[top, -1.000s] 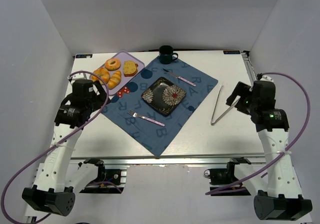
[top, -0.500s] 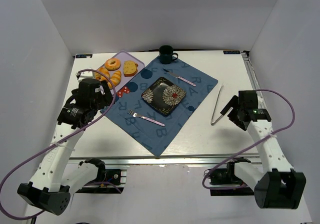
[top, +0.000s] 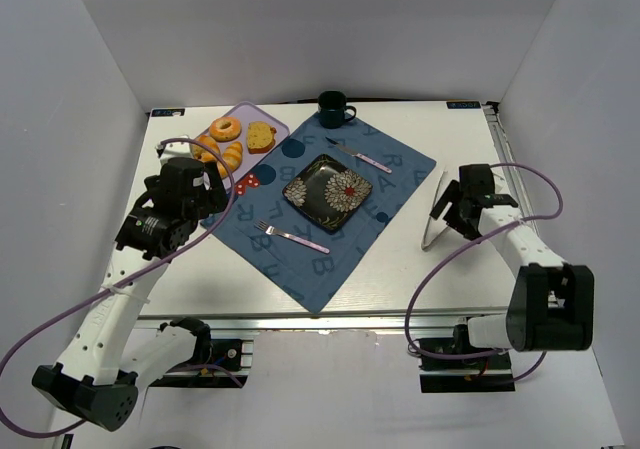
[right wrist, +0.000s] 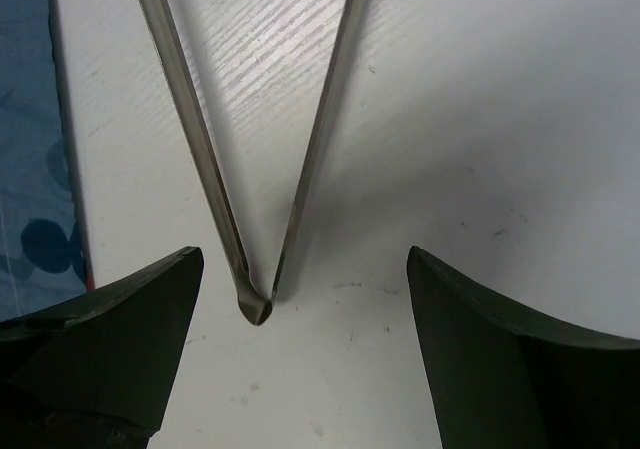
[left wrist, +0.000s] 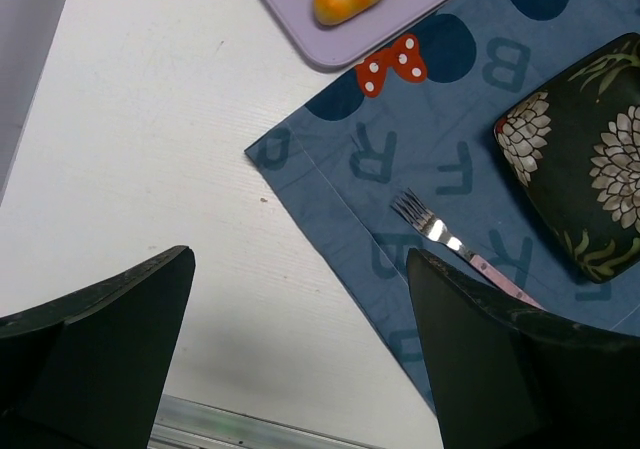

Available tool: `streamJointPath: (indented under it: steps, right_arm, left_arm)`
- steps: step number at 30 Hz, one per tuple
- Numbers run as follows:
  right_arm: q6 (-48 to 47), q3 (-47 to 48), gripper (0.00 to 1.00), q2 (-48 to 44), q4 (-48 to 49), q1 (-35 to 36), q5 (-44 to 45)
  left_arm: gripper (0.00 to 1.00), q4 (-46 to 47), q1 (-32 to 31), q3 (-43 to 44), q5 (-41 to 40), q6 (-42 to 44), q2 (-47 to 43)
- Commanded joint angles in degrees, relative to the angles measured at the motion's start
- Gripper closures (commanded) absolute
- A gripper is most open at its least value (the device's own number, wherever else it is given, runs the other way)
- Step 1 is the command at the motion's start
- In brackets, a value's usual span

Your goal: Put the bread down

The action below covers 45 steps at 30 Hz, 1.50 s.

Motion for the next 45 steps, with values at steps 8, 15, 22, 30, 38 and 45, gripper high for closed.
streamJointPath:
  steps: [8, 15, 22, 30, 38, 45]
  right_arm:
    - [-3.7, 5.1, 0.11, 7.9, 6.0, 2.5, 1.4]
    - [-3.1, 6.5, 0.11, 13.1, 7.2, 3.6, 2.8]
    - [-3.1, 8.0, 0.11, 18.1, 8.6, 3.9, 4.9]
    - [-3.2, 10.7, 0.11, 23.4, 10.4, 3.9, 5.6]
    - [-2.2, 11.2, 0.16, 25.9, 10.7, 3.8, 5.5]
    - [2.0, 10.2, 0.28, 25.5, 9.6, 3.8, 4.8]
  left_arm:
    - [0.02, 0.0, -0.4, 0.9, -1.4, 1.1, 0.9]
    - [0.02, -0.2, -0.4, 1.2, -2.0, 1.2, 1.7]
    - [0.02, -0.9, -0.4, 1.8, -2.8, 1.6, 2.3]
    - [0.02, -1.2, -0.4, 1.9, -2.8, 1.8, 2.9]
    - [0.02, -1.3, -0.4, 1.6, -3.2, 1.9, 3.3]
    - [0.02, -1.3, -0.4, 1.3, -3.1, 2.0, 3.5]
